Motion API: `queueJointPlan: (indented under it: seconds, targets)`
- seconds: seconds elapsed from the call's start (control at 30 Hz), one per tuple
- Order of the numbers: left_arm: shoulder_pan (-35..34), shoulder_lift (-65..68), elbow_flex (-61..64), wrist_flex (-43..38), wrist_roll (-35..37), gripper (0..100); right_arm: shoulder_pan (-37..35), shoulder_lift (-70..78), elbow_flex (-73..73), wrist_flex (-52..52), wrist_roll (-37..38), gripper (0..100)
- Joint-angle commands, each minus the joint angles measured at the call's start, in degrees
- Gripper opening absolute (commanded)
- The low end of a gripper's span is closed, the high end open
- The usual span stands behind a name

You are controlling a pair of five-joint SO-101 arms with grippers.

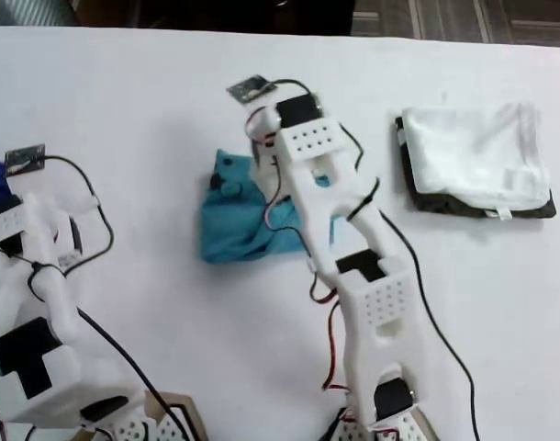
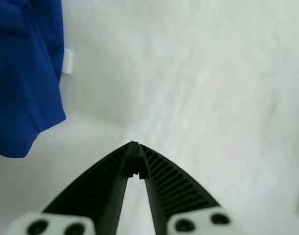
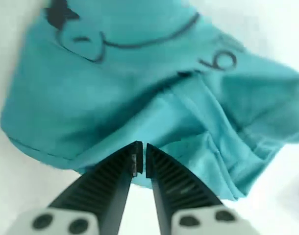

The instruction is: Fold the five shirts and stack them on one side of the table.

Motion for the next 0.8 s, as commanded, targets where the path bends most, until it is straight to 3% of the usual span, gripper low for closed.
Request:
queueJointPlan:
  seconds: [0.0,0.23,0.5,0.77]
  targets:
    - [-0.26,-3.08,0.13,-0.7,-0.18,3,-1.54,-1.63,0.26,-6.55,-0.35,1.9]
    - [-0.26,-3.08,0.13,-0.7,-0.18,3,-1.19,8.04,0.0,-11.38,0.0,1.9]
    - [-0.26,-3.08,0.13,-0.7,-0.18,3,1.1,8.92,-0.18,-10.95,0.0,1.9]
    - [-0.26,-3.08,0.13,-0.7,-0.18,3,1.63,6.99,-5.45,-3.38,0.09,1.9]
